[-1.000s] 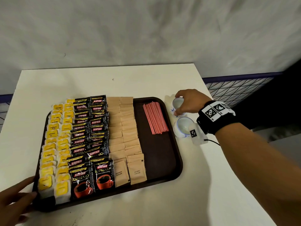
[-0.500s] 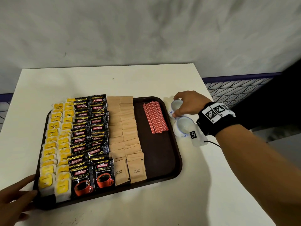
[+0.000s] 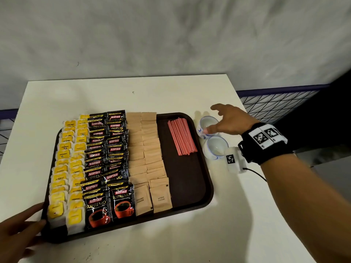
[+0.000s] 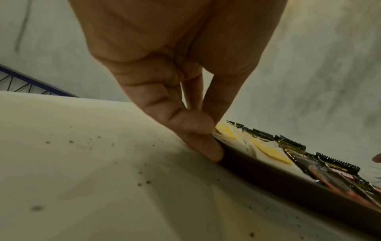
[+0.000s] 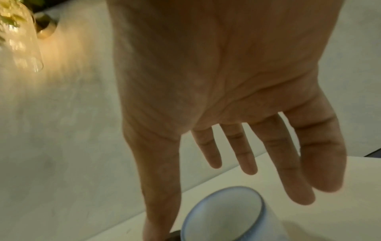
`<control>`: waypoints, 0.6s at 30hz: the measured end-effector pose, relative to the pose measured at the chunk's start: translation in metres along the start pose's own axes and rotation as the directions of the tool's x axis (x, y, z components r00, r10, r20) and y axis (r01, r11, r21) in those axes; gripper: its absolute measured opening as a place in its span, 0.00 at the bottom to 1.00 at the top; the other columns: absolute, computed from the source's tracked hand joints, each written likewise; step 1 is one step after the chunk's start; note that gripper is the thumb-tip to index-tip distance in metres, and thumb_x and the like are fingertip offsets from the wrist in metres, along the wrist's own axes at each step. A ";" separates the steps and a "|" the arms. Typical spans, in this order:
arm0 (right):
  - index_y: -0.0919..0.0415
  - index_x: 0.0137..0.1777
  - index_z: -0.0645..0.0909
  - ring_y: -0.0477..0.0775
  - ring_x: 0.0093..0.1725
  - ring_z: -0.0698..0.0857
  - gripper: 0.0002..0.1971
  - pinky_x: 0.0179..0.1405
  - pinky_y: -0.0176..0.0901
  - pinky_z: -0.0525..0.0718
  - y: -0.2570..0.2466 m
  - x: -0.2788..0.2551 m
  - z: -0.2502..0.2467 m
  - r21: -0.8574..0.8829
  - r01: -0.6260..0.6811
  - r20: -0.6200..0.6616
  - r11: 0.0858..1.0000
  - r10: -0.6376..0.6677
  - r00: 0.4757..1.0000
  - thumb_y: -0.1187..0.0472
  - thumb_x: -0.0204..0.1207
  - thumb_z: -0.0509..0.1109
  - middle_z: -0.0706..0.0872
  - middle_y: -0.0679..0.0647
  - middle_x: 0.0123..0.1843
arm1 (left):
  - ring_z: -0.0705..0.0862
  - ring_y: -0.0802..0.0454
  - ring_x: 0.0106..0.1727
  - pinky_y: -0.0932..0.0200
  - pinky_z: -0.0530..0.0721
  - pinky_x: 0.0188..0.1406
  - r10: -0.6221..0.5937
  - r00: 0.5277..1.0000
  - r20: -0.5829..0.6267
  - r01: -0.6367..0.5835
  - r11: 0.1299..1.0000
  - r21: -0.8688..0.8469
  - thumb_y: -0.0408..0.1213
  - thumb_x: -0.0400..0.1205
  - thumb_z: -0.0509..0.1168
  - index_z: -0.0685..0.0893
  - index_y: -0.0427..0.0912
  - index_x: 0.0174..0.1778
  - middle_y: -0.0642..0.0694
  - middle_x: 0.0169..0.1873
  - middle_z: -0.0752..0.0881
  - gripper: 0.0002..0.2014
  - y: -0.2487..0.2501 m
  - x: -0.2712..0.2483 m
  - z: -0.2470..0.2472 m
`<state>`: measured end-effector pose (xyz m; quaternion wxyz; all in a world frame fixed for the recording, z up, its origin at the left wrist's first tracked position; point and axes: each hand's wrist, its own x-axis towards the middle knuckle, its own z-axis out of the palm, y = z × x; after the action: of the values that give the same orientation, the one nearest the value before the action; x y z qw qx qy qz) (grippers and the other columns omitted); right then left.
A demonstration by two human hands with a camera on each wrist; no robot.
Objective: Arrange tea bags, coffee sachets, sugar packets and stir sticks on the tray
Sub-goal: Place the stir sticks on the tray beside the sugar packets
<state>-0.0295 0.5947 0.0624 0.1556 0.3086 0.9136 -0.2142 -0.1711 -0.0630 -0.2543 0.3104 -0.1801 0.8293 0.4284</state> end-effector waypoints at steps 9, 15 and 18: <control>0.44 0.79 0.71 0.34 0.36 0.74 0.38 0.48 0.41 0.76 0.032 -0.039 0.018 0.170 -0.016 -0.053 0.985 0.026 0.998 0.51 0.69 0.83 0.79 0.54 0.71 | 0.84 0.44 0.35 0.59 0.88 0.22 0.285 0.952 0.116 -0.287 0.958 0.000 0.26 0.88 0.61 0.79 0.42 0.56 0.39 0.42 0.86 0.07 0.135 -0.176 0.017; 0.44 0.78 0.73 0.48 0.41 0.85 0.35 0.30 0.37 0.83 0.033 -0.050 0.033 0.302 -0.051 -0.068 0.952 0.074 0.995 0.56 0.72 0.80 0.81 0.54 0.63 | 0.90 0.39 0.40 0.46 0.91 0.33 0.143 0.985 0.096 -0.141 0.990 -0.026 0.30 0.85 0.66 0.82 0.46 0.63 0.36 0.46 0.89 0.12 0.127 -0.153 0.008; 0.46 0.78 0.73 0.56 0.39 0.89 0.33 0.30 0.38 0.85 0.030 -0.057 0.041 0.316 -0.029 -0.078 0.948 0.056 0.995 0.58 0.74 0.78 0.84 0.54 0.58 | 0.92 0.31 0.41 0.36 0.89 0.44 0.076 0.996 0.041 -0.077 0.997 0.028 0.29 0.85 0.69 0.84 0.65 0.68 0.35 0.46 0.92 0.24 0.112 -0.127 0.004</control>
<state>0.0393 0.5682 0.0422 0.0697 0.3581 0.8667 -0.3403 -0.1389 0.0083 -0.1037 0.3129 -0.1349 0.8355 0.4311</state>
